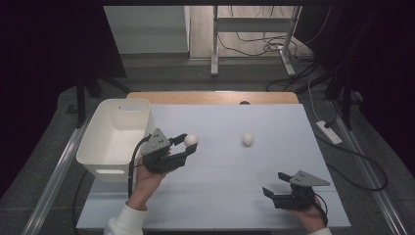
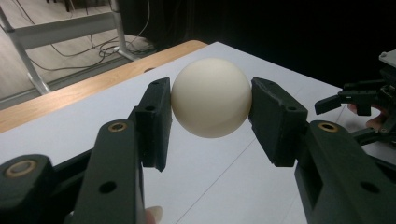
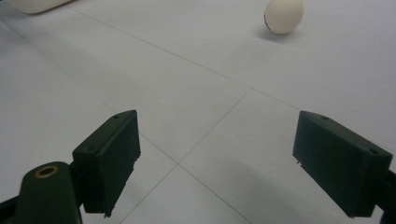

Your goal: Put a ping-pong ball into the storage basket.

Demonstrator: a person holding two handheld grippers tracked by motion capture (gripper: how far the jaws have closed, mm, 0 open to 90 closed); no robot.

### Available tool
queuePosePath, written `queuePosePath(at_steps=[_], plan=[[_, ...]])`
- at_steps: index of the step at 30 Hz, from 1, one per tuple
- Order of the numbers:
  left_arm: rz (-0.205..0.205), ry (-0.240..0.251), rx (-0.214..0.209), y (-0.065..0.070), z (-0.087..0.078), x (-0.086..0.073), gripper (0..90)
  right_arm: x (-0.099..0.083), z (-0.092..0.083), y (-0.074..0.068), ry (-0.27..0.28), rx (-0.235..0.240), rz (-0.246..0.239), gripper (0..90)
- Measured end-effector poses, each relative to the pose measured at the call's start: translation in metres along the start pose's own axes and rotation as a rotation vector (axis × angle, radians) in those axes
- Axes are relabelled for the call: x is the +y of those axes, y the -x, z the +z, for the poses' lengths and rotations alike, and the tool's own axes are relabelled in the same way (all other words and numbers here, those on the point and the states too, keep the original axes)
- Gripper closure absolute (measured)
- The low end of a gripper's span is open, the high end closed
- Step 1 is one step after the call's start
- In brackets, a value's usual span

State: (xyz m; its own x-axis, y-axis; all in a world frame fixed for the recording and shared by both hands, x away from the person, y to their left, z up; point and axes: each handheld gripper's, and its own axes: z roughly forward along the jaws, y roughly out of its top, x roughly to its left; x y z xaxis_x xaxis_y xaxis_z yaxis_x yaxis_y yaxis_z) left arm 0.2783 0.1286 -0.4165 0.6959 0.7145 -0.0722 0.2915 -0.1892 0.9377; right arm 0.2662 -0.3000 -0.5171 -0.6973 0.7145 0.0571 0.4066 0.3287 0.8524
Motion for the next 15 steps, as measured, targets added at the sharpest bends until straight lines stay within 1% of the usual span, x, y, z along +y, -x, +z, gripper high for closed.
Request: queuePosePath(at_steps=[15], plan=[[-0.018,0.037,0.024,-0.008,-0.012,0.003,50.7,0.0,0.0,0.0,0.003,0.001,-0.002,15.0]])
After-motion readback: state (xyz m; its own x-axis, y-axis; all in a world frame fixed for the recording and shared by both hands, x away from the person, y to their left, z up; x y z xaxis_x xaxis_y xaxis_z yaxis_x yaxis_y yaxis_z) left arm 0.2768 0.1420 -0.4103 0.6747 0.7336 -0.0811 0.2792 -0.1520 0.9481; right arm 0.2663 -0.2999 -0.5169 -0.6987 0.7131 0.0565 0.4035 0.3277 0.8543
